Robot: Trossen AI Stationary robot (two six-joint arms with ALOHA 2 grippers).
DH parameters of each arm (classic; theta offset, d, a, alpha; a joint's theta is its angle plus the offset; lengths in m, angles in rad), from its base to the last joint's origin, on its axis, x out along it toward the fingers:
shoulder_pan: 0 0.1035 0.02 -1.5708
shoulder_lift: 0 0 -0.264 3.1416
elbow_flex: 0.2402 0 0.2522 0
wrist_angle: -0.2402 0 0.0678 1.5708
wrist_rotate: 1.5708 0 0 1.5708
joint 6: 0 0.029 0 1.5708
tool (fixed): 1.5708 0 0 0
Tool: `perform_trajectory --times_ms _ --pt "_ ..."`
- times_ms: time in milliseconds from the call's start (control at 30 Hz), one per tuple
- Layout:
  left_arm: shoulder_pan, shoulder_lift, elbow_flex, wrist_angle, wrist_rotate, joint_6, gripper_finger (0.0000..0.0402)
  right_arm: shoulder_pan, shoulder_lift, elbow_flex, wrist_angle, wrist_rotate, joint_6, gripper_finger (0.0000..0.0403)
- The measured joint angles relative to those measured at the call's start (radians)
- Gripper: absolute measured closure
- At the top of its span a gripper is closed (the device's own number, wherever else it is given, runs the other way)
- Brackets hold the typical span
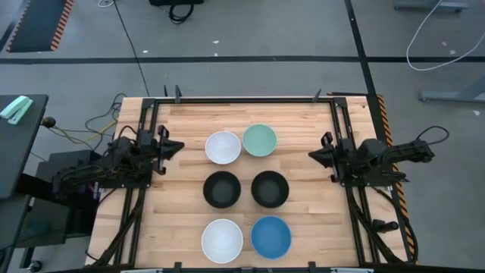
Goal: Nest bowls inside each other
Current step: Stack the light green bowl on top of the top white bowl
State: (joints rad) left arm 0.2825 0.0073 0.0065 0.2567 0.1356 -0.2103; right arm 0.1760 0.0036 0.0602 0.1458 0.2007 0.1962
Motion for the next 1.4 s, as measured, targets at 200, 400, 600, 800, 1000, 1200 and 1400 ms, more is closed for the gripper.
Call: perform_trajectory --times_ms 200,400,600,800,1000,1200,1400 --pt "-0.006 0.013 0.000 -0.007 0.000 -0.015 0.0344 -0.021 0.097 0.141 -0.180 0.067 0.027 0.0385" --pt "-0.006 0.013 0.000 -0.005 0.000 -0.014 0.0333 -0.056 0.311 0.361 -0.344 0.162 0.089 0.0385" --pt "-0.006 0.028 0.000 -0.004 0.000 -0.010 0.0337 -0.117 0.594 0.614 -0.607 0.172 0.166 0.0385" --pt "-0.006 0.055 0.000 -0.009 -0.001 -0.003 0.0341 -0.221 0.870 0.856 -0.880 0.142 0.260 0.0385" --pt "-0.006 0.097 0.000 -0.005 0.000 0.005 0.0333 -0.363 1.082 1.002 -1.021 -0.022 0.283 0.0385" --pt "-0.006 0.125 0.000 -0.008 0.000 0.047 0.0328 -0.479 1.242 1.098 -1.023 -0.104 0.191 0.0376" --pt "-0.006 0.147 0.000 -0.004 0.000 0.058 0.0330 -0.576 1.357 1.140 -1.024 -0.165 0.117 0.0345"
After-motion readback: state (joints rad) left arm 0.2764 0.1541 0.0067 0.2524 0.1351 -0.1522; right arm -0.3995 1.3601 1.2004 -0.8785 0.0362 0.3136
